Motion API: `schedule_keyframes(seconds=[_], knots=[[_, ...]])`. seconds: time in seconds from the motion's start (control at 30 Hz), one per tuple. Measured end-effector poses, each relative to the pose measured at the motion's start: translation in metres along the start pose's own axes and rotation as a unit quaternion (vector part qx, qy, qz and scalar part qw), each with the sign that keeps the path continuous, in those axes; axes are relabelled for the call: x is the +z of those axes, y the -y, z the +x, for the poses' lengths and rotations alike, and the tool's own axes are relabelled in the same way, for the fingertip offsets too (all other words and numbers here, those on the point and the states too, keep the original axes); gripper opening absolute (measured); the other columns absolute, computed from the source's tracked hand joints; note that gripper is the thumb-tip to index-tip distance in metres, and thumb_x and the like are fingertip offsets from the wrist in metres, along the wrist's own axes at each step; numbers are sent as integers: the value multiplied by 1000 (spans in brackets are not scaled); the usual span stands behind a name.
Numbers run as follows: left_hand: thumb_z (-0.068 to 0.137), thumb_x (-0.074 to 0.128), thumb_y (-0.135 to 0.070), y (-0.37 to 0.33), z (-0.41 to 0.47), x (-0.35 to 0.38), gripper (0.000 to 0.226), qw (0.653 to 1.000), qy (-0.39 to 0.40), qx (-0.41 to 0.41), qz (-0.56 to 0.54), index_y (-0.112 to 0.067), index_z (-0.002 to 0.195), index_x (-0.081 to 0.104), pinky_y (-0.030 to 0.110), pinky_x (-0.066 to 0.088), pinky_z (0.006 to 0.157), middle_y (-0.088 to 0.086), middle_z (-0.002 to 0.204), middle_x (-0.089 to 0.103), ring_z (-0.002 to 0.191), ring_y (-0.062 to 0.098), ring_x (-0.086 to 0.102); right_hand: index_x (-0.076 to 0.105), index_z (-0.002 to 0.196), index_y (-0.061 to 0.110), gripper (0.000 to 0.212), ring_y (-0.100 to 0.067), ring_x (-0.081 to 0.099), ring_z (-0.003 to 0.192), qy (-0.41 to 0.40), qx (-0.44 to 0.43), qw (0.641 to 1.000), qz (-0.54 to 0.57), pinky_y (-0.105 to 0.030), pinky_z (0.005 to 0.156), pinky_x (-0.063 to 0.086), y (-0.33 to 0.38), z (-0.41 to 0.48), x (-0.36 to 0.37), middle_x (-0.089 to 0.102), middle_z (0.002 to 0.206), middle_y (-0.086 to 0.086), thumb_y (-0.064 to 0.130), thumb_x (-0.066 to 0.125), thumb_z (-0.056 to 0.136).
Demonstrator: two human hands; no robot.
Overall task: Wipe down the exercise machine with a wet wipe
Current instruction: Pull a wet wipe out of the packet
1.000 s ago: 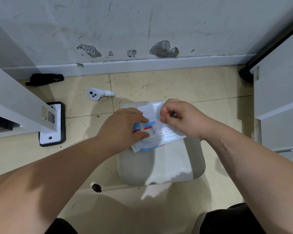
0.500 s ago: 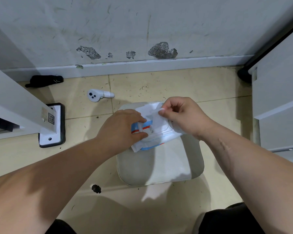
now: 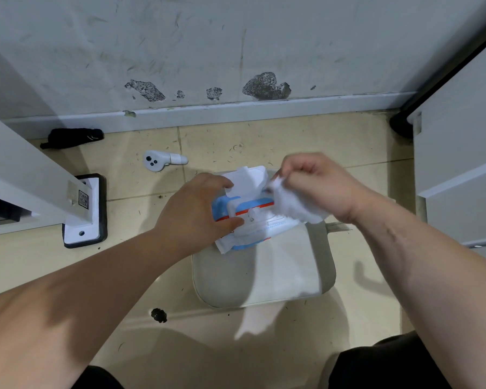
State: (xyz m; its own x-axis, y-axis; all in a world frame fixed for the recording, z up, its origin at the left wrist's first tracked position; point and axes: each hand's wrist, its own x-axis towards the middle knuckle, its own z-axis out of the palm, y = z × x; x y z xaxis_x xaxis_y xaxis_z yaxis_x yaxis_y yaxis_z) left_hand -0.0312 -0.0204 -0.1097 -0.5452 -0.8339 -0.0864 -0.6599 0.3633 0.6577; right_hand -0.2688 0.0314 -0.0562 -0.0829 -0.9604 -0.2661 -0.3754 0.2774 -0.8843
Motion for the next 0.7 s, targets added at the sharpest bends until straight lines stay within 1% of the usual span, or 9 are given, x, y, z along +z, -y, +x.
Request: schedule_keyframes(seconds=[0.07,0.17,0.23,0.3,0.37,0.43,0.53,0.6,0.7], knots=[[76,83,-43,1,2,0,62,999,2,-26,-22,-28,129,56,28,45,82,-13,125,54,91,3,52,63,60,29,20,-9,66,86,148,6,985,-94,-30,75,47,5,-5,14,78,95,10,20,55,76],[89,66,-24,1,6,-1,43,989,11,-97,-108,-29,130,51,29,44,77,-11,127,56,83,1,52,54,55,29,26,-2,64,90,217,39,969,-112,-29,75,42,7,-2,24,75,110,22,23,55,81],[96,52,-15,0,8,-3,43,969,27,-145,-200,-33,135,47,32,49,84,-11,131,56,100,7,57,53,56,29,23,-13,62,92,219,34,965,-141,-33,78,40,5,-1,27,74,113,23,29,52,79],[96,45,-9,-2,9,-5,52,946,50,-170,-271,-35,141,45,28,48,87,-13,133,58,113,8,57,54,57,33,24,-16,54,80,212,20,960,-184,-33,73,38,4,0,26,75,115,10,36,52,81],[95,42,-4,-6,10,-9,59,938,55,-175,-294,-34,146,43,22,45,84,-15,131,61,110,0,56,54,59,34,22,-18,60,83,187,5,959,-215,-38,71,44,4,0,24,74,107,-8,52,48,71],[94,42,-2,-10,12,-12,62,938,43,-167,-300,-35,147,43,17,44,79,-19,127,64,100,-7,56,54,61,31,25,-28,68,98,155,-4,961,-230,-44,77,51,4,1,18,71,86,-6,54,46,67],[95,43,-1,-14,13,-12,62,936,35,-134,-322,-37,145,45,12,46,75,-22,126,65,81,-14,57,44,59,20,28,-17,51,65,112,8,966,-233,-33,64,37,-2,2,6,41,58,10,29,54,84],[97,48,-6,-16,12,-7,60,946,38,-114,-301,-37,147,44,21,44,78,-20,133,59,82,-8,57,43,61,19,25,-11,37,61,94,28,976,-193,-29,61,34,-4,-1,-1,38,61,11,27,53,83],[97,60,-23,-20,14,3,59,969,36,-115,-214,-38,150,41,26,47,67,-15,138,51,84,4,49,47,66,18,15,-10,36,58,28,67,995,-71,-24,51,30,-4,-6,-15,40,61,10,29,50,76]])
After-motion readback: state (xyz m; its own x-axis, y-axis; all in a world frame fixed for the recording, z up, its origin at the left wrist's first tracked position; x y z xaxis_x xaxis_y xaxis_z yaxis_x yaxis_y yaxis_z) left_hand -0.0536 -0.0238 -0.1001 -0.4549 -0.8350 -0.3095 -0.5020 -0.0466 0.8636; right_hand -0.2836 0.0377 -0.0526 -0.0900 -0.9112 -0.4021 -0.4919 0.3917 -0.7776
